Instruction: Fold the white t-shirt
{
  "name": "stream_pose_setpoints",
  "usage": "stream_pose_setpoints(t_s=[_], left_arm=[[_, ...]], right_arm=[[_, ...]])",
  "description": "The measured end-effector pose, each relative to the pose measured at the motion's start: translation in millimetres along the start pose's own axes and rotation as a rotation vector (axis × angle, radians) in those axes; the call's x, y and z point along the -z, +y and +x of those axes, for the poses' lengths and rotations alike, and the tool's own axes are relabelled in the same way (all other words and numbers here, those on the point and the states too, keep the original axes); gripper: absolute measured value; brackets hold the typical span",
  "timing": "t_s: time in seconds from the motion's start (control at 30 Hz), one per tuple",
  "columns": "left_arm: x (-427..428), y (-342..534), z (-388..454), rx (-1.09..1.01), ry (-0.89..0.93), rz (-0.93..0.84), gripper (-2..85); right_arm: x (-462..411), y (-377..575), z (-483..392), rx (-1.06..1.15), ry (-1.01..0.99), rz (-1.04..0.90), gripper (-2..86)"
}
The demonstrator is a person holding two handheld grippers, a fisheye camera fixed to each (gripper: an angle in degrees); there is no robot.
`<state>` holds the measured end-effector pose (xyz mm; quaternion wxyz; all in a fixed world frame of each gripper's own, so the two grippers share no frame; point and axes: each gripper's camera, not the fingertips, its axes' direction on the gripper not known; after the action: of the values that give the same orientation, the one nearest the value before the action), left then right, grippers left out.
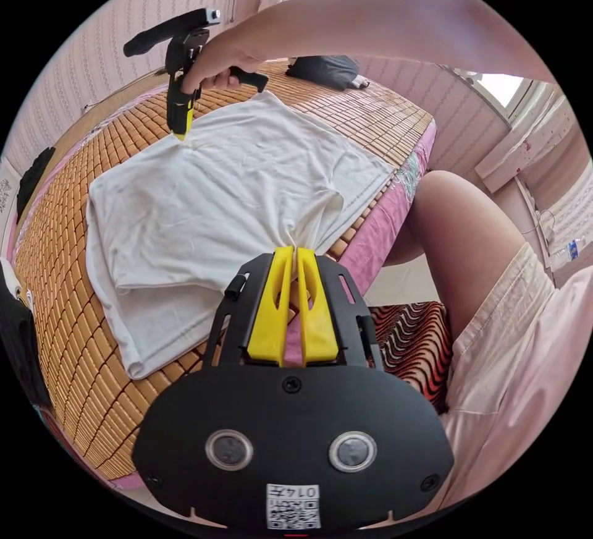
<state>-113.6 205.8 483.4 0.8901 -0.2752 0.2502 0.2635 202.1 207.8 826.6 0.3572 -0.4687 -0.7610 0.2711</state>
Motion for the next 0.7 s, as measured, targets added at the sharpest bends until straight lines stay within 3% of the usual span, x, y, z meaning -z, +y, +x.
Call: stream_pose_setpoints(t_s=[0.13,0.23,0.33,0.4,0.57,0.7], left_arm=[[-4,1,2,-0.013,-0.004,0.000,-0.8],[-6,7,8,-0.035,-0.035,0.032,-0.4],[2,11,13,-0.058,-0.078,0.087,1.0],[20,17,15,-0.048,-0.070,0.236,2.3],[23,7,19,-0.021,0.020,0.371,10.7],[-2,-17,29,-0.062,0.095,0.296,14.1]], right_arm=[[8,-1,29,-0.076,-0.106,0.008,-0.5],[33,42,43,-0.100,-0.203,0.192,-0.3],[53,126,51,-0.205,-0.257,0.339,-0.1],[60,207,53,-0.320,-0.276,0.380,0.4],[51,338,51,-0.533,-0.248,0.322,6.3],[40,388,53,-0.606,-0.231,0.246,9.0]])
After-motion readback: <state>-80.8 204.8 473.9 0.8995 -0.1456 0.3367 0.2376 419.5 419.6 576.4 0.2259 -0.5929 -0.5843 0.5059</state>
